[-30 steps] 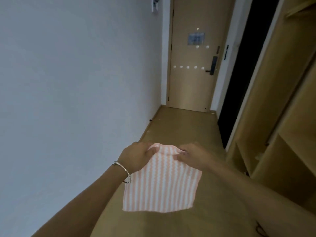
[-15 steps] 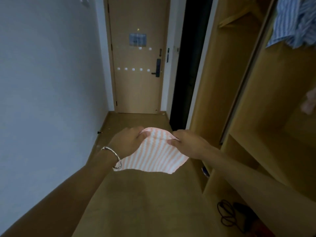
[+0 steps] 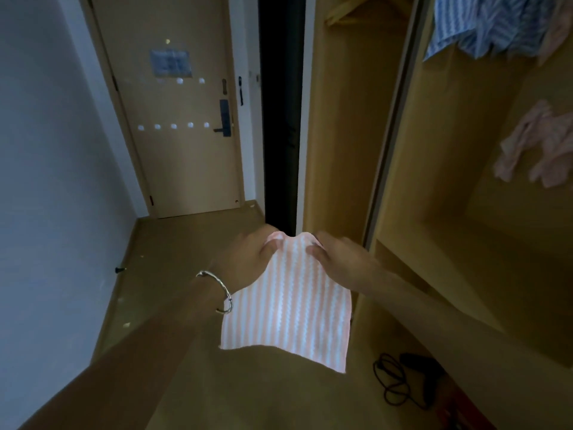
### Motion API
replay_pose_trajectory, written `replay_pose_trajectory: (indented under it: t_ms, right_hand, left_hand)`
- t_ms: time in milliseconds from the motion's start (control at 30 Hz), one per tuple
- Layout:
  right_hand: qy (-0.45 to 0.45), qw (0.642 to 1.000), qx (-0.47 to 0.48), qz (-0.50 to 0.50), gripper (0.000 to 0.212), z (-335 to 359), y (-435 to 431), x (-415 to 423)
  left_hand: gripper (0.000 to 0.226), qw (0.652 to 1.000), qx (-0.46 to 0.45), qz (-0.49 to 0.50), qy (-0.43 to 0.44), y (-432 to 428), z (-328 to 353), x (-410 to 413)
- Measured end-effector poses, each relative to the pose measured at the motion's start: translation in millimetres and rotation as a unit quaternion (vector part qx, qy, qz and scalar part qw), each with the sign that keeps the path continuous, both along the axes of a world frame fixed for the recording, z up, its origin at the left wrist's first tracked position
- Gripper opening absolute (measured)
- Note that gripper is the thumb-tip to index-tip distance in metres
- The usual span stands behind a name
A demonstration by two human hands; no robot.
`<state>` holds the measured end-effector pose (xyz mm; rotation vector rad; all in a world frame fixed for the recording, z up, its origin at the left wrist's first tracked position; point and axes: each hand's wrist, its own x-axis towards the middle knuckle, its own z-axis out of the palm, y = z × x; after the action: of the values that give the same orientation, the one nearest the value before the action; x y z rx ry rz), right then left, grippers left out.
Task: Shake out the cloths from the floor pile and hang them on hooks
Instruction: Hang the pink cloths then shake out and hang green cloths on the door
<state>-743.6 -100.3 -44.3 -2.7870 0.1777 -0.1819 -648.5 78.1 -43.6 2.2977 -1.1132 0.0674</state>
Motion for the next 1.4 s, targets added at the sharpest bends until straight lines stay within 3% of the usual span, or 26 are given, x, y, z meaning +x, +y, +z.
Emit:
replay_pose_trajectory:
  t_ms: [233, 433, 600, 800, 967, 1033, 1133, 1233, 1400]
  right_hand:
    - [-0.064, 0.997, 0.0, -0.039, 0.033, 7, -128, 55]
    - [-0.1, 0.987, 0.031, -0.118, 0.038, 23, -242, 72]
    - [-0.102, 0.981, 0.015, -0.162, 0.037, 27, -312, 61]
    - [-0.086, 0.963, 0.004, -0.254, 0.033, 18, -379, 38]
    - [-0.101, 0.936, 0.055, -0.333, 0.03, 8, -437, 14]
    - [-0.137, 0.919, 0.072, -0.364, 0.027, 10, -462, -2]
    - [-0.165, 0.902, 0.056, -0.395, 0.041, 20, -495, -27]
    - [-0.138, 0.882, 0.082, -0.443, 0.044, 36, -523, -45]
    - [-0.092, 0.842, 0.001, -0.532, 0.045, 58, -558, -60]
  left_hand:
    - [0.02, 0.998, 0.027, -0.04, -0.045, -134, 20, 58]
    - [0.043, 0.99, 0.078, -0.051, -0.103, -258, 50, 74]
    - [0.032, 0.973, 0.105, -0.086, -0.184, -342, 48, 79]
    - [0.032, 0.97, 0.047, -0.187, -0.148, -440, 50, 78]
    - [0.038, 0.955, 0.01, -0.264, -0.136, -526, 49, 63]
    - [0.037, 0.943, -0.02, -0.313, -0.116, -561, 51, 56]
    - [0.032, 0.925, -0.06, -0.361, -0.105, -620, 56, 50]
    - [0.03, 0.902, -0.067, -0.412, -0.106, -680, 60, 41]
    - [0.027, 0.853, -0.124, -0.502, -0.067, -748, 67, 16]
